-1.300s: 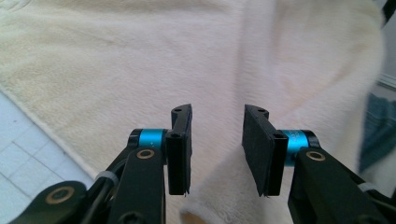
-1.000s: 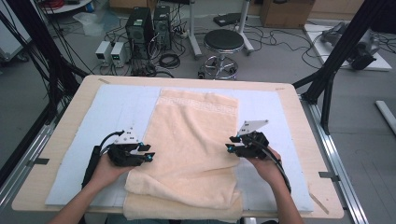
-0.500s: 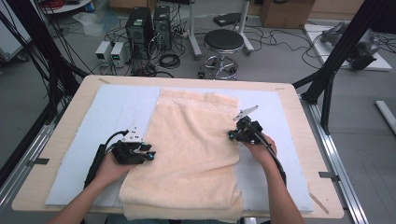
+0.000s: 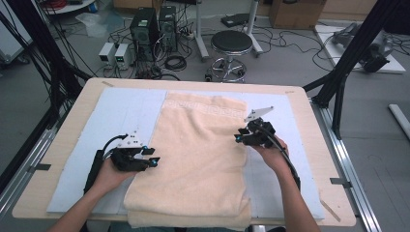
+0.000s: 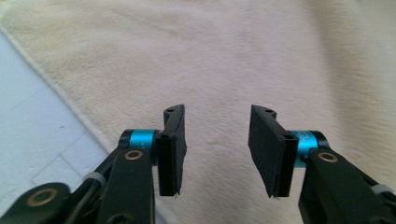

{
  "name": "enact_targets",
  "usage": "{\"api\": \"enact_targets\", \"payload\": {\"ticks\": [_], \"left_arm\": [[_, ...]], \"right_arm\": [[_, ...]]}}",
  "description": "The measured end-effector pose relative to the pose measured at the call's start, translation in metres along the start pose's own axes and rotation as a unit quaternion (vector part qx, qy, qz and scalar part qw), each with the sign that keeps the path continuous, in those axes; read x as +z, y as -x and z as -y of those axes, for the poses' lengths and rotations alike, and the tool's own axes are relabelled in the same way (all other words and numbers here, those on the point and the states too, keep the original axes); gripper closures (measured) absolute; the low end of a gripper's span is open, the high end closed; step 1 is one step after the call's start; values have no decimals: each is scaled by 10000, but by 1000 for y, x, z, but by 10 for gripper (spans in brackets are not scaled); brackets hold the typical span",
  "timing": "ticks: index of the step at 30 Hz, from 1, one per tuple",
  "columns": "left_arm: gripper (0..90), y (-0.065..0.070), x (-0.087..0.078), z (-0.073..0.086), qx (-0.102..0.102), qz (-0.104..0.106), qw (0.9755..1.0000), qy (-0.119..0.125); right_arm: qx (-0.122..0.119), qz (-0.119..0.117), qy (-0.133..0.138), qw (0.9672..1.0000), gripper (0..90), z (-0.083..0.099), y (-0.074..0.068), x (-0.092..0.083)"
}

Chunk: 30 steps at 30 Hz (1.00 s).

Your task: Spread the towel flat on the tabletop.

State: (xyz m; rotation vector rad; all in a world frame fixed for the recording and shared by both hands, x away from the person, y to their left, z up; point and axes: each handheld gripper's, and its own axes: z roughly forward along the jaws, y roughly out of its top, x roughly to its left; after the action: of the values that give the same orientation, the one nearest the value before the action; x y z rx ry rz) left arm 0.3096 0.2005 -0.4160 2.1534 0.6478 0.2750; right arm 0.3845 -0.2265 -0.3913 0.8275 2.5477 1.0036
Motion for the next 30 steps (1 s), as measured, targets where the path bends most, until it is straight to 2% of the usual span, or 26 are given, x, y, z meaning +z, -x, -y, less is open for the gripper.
{"api": "enact_targets", "payload": {"ticks": [2, 3, 5, 9, 10, 12, 14, 15, 16, 17, 18, 20, 21, 23, 24, 26, 27, 30], "left_arm": [[536, 10, -7, 2, 138, 49, 9999, 56], [527, 15, -12, 3, 194, 119, 9997, 93], [522, 22, -18, 5, 291, 192, 9993, 118], [516, 35, -26, 11, 468, 351, 9983, 51], [518, 36, -26, 13, 531, 352, 9980, -6], [542, 36, -25, 18, 556, 390, 9976, -168], [579, 33, -19, 23, 456, 476, 9971, -386], [624, 31, -15, 26, 405, 582, 9961, -524], [670, 31, -12, 28, 347, 603, 9958, -597], [705, 31, -9, 30, 359, 615, 9953, -659], [739, 31, -8, 31, 381, 574, 9960, -573], [863, 31, -8, 27, 406, 567, 9955, -637], [875, 31, -7, 26, 404, 566, 9954, -657], [893, 29, -8, 23, 464, 452, 9962, -576], [894, 27, -9, 20, 398, 397, 9972, -489], [894, 20, -12, 13, 188, 302, 9991, -235], [894, 13, -13, 7, 79, 200, 9997, -73], [895, 0, -8, -6, -158, -85, 9997, 184]], "right_arm": [[-114, -159, 155, 9997, 622, 5, -17, -12], [-203, -216, 82, 9995, 597, 6, -25, -17], [-408, -331, 246, 9983, 595, 14, -43, -26], [-530, -609, 391, 9960, 585, 33, -74, -37], [-576, -712, 359, 9951, 577, 40, -82, -38], [-672, -773, 266, 9944, 577, 47, -91, -37], [-693, -890, 92, 9936, 578, 55, -100, -33], [-780, -876, -17, 9931, 576, 59, -104, -29], [-811, -904, -201, 9924, 573, 62, -107, -23], [-828, -918, -289, 9919, 578, 64, -109, -18], [-793, -919, -321, 9921, 612, 66, -110, -15], [-778, -1081, -267, 9907, 820, 65, -110, -15], [-820, -1147, -325, 9895, 848, 64, -110, -14], [-922, -1141, -413, 9883, 861, 59, -111, -16], [-955, -1092, -348, 9888, 861, 55, -110, -19], [-877, -1049, -174, 9905, 861, 48, -105, -26], [-836, -980, -80, 9916, 861, 44, -100, -30], [-716, -579, 47, 9957, 856, 31, -83, -36]]}}
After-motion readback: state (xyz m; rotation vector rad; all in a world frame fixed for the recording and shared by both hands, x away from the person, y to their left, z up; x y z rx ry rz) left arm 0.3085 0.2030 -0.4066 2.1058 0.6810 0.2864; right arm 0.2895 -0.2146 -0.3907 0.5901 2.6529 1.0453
